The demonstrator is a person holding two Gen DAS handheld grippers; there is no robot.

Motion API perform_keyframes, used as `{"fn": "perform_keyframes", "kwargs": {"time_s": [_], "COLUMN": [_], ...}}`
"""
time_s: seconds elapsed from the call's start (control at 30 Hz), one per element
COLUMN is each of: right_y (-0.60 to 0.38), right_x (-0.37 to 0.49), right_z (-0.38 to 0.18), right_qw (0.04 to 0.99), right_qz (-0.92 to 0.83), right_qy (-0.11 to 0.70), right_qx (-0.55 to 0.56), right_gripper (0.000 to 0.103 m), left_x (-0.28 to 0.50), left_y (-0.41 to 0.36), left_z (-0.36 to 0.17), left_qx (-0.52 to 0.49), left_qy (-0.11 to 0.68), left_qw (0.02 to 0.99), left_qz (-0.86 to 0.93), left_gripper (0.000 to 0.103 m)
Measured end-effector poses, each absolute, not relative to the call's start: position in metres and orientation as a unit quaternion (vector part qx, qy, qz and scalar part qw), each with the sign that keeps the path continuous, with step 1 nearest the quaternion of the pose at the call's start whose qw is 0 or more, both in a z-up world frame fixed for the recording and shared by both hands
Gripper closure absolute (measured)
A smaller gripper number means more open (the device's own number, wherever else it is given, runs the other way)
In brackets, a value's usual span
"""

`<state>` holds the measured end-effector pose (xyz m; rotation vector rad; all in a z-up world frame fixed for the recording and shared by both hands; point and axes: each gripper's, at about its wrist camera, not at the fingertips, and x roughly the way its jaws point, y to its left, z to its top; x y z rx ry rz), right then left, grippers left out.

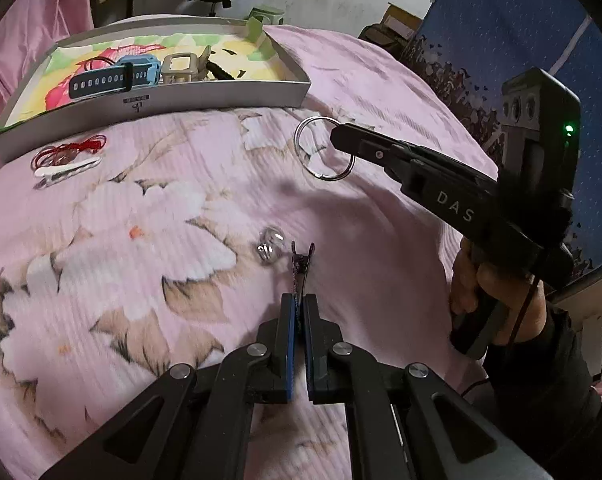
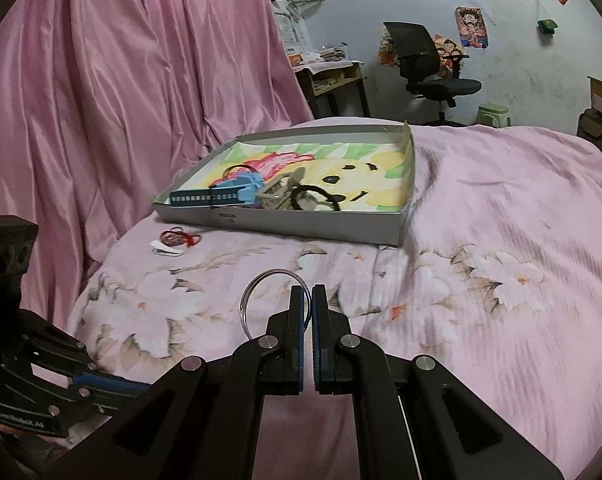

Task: Organize jewelry
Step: 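Carry the key fob into the tray with the left gripper while the right gripper releases the ring there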

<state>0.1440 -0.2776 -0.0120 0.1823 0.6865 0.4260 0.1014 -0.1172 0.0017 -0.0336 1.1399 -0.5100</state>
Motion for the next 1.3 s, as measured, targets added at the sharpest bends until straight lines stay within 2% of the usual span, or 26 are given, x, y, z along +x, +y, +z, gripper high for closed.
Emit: {"fn": "perform_keyframes", "kwargs": {"time_s": [0.43,0.73,1.0,1.3], "right_y": [-0.276,-0.274,-0.262,-0.249], "right_x": [0.126,0.180,0.248,0.276], "right_z": [0.001,0.029,0.006,-0.028], "right_qw": [0.919,0.940,0.935,0.919], "right_qz": [0.222,0.187,0.168,0.159], "right_qy": [0.311,0.265,0.285,0.336], "right_qx": [0.102,0.106,0.126,0.133], "right_gripper": [0.100,0.100,0.100,0.100], "left_x": [0.114,0.185,0.248,0.268], "left_y": [-0.109,-0.093,-0.082,-0.085], "left_z": [0.040,0.048,0.027,0.009], "left_qx": [-0.019,-0.052,-0.070,-0.072], "left_qy": [0.472,0.396,0.408,0.428], "left_qw": [0.859,0.907,0.904,0.895], "left_qz": [-0.197,-0.132,-0.108,-0.105], "left_gripper": [0.099,0.099,0.099,0.098]}}
